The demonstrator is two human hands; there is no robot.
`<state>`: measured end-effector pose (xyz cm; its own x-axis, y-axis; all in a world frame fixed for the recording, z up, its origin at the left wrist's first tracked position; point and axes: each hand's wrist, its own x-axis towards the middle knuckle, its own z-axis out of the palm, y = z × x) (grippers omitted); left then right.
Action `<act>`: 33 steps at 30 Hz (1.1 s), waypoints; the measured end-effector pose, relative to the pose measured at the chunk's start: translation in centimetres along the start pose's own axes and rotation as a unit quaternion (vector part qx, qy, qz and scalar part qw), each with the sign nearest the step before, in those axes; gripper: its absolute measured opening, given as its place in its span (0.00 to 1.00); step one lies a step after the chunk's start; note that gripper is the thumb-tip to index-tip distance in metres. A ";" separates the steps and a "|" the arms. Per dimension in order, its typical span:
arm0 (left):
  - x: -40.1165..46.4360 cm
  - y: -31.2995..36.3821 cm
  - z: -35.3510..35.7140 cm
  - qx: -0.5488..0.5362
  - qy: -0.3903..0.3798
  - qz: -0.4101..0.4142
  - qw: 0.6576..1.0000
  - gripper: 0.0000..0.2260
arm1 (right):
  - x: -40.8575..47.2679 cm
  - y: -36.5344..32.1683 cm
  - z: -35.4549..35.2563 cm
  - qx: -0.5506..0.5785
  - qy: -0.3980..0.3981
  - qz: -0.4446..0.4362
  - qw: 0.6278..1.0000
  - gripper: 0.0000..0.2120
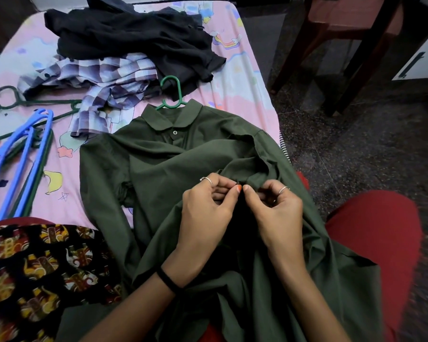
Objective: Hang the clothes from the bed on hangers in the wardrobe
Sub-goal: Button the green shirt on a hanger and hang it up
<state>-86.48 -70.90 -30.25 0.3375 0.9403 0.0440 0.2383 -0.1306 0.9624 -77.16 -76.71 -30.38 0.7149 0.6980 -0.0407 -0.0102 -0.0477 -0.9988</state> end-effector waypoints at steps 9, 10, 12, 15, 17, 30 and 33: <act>-0.1 0.5 0.1 0.006 -0.029 -0.008 1.000 0.03 | 0.1 0.4 -0.6 0.082 -0.038 0.018 0.996 0.10; -0.1 0.5 0.1 0.010 -0.031 -0.005 0.999 0.04 | 0.1 0.5 -0.6 0.079 -0.037 0.012 0.996 0.11; -0.2 0.7 0.0 0.017 -0.034 0.002 0.999 0.06 | 0.0 0.4 -0.5 0.073 -0.034 0.005 0.997 0.10; -0.2 0.9 0.0 0.020 -0.037 0.007 0.999 0.06 | -0.1 0.2 -0.5 0.053 -0.037 0.001 0.998 0.09; -0.2 1.1 0.0 0.022 -0.035 0.010 0.999 0.06 | -0.2 0.0 -0.6 0.048 -0.040 0.000 0.998 0.10; 0.1 0.8 -0.1 0.059 -0.018 0.012 0.998 0.04 | -0.3 0.2 -0.4 0.075 -0.018 0.030 0.997 0.11; 0.2 0.8 0.0 0.068 -0.016 0.015 0.997 0.03 | -0.3 0.1 -0.4 0.094 -0.039 0.027 0.994 0.10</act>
<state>-86.29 -70.82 -29.50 0.3750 0.9249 0.0619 0.3481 -0.2024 0.9154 -77.12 -77.20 -30.42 0.6528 0.7522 -0.0897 -0.1834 0.0420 -0.9821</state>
